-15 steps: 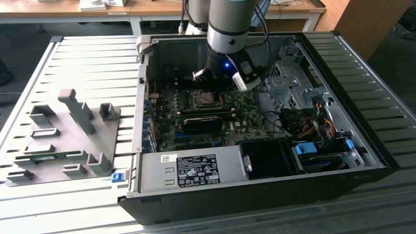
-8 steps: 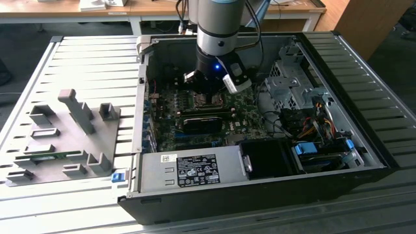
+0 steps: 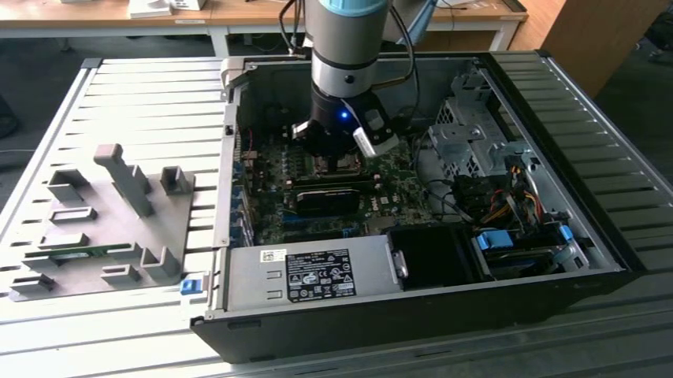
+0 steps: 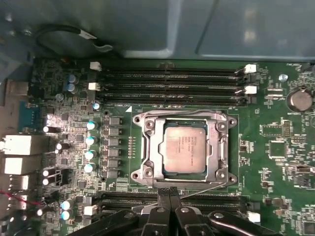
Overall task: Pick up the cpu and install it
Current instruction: 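Install the second cpu locking lever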
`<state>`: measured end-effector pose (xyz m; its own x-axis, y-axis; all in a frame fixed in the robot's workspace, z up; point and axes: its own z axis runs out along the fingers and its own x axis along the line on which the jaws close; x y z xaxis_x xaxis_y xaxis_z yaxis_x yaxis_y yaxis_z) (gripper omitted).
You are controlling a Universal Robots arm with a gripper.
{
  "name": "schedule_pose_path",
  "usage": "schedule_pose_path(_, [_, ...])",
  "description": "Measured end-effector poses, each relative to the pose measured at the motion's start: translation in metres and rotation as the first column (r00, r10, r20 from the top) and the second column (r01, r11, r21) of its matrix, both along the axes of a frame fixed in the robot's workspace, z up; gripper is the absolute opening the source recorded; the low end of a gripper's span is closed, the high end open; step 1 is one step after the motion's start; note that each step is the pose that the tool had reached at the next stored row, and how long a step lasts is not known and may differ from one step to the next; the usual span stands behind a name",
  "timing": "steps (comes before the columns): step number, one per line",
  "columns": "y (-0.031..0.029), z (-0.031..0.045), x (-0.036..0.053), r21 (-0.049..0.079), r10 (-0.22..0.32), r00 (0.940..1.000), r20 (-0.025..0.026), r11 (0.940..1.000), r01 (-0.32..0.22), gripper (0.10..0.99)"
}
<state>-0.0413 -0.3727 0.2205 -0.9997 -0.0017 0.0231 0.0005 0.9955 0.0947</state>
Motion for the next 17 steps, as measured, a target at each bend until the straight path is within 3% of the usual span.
schedule_pose_path(4, [-0.0021, -0.0023, -0.001, 0.02, 0.0, 1.0, 0.0002, 0.9998, 0.0, 0.106])
schedule_pose_path(13, [-0.0113, -0.0025, -0.0071, 0.032, 0.0, 1.0, 0.0002, 0.9995, 0.0, 0.106])
schedule_pose_path(17, [-0.0113, -0.0036, -0.0127, 0.049, 0.0, 1.0, 0.0002, 0.9988, 0.0, 0.106])
